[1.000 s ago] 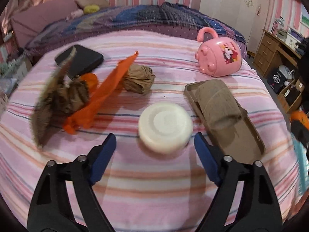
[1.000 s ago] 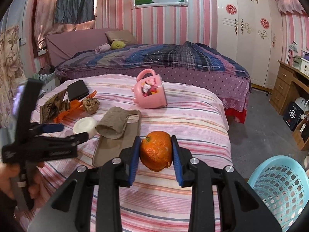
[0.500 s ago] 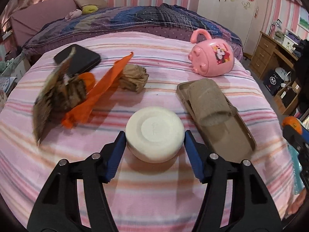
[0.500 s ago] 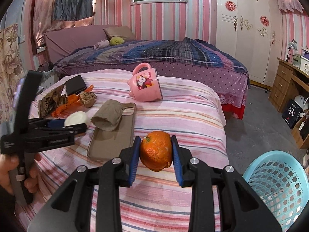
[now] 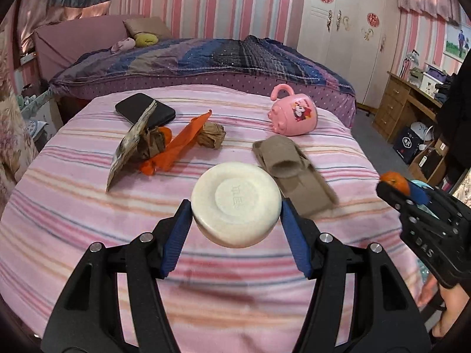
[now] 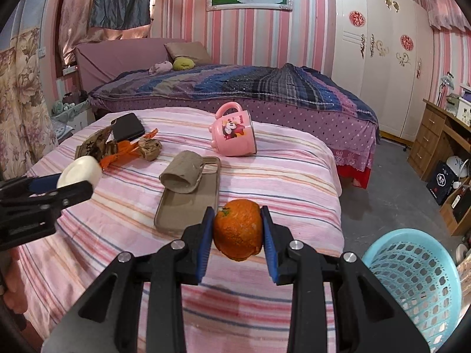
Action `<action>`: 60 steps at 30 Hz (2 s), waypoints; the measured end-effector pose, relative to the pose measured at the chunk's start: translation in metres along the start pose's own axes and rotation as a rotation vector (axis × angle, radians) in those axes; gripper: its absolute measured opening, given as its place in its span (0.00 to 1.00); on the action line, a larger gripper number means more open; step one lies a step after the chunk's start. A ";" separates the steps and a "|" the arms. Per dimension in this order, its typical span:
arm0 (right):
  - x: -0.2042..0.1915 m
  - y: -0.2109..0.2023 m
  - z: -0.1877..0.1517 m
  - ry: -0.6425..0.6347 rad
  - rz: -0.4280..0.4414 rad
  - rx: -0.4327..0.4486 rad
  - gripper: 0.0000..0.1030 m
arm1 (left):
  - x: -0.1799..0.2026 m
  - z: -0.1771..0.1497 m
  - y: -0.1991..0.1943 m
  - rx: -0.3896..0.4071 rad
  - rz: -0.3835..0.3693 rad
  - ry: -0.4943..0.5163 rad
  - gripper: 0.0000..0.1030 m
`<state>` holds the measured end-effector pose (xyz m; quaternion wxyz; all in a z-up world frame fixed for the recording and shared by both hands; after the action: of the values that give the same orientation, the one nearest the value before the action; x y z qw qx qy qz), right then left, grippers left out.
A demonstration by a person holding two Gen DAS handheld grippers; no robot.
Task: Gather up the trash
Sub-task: 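Grasp the white round soap with the left tool while the right tool lifts the tangerine, then carry the soap and tangerine over the blue basket with both tools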
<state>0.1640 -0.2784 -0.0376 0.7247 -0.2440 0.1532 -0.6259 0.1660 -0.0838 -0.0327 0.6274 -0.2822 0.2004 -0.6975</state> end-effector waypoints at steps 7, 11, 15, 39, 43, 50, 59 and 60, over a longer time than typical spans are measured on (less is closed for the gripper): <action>-0.002 -0.008 -0.008 -0.033 -0.017 -0.012 0.30 | 0.009 -0.003 -0.019 0.061 -0.003 0.037 0.58; -0.002 -0.012 -0.009 -0.036 -0.026 -0.011 0.30 | 0.008 -0.005 -0.014 0.042 -0.010 0.037 0.58; 0.000 -0.012 -0.010 -0.038 -0.037 -0.013 0.30 | 0.009 -0.006 -0.010 0.033 -0.002 0.049 0.58; 0.066 -0.045 -0.027 0.024 -0.156 -0.013 0.31 | 0.035 -0.010 -0.015 0.069 -0.019 0.058 0.58; 0.086 -0.053 -0.034 0.045 -0.183 -0.014 0.31 | 0.048 -0.011 -0.016 0.068 -0.041 0.066 0.58; 0.131 -0.068 -0.046 0.104 -0.226 -0.013 0.31 | 0.077 -0.013 -0.011 0.052 -0.066 0.100 0.58; 0.188 -0.080 -0.066 0.149 -0.318 -0.042 0.31 | 0.156 -0.030 0.002 0.049 -0.158 0.166 0.58; 0.191 -0.080 -0.067 0.154 -0.321 -0.042 0.31 | 0.164 -0.032 0.003 0.048 -0.173 0.169 0.58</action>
<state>0.0943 -0.4849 -0.0336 0.5962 -0.2316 0.1803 -0.7472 0.1385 -0.2489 -0.0355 0.5524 -0.2237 0.2105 -0.7750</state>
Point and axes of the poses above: each gripper's, at about its wrist camera, not at the fingertips, and y roughly the way its jaws point, x to its right, z to its top, the point moved 2 cm from there along y, roughly the way its jaws point, and after that the axes turned 4 degrees about -y, right-handed, at the moved point
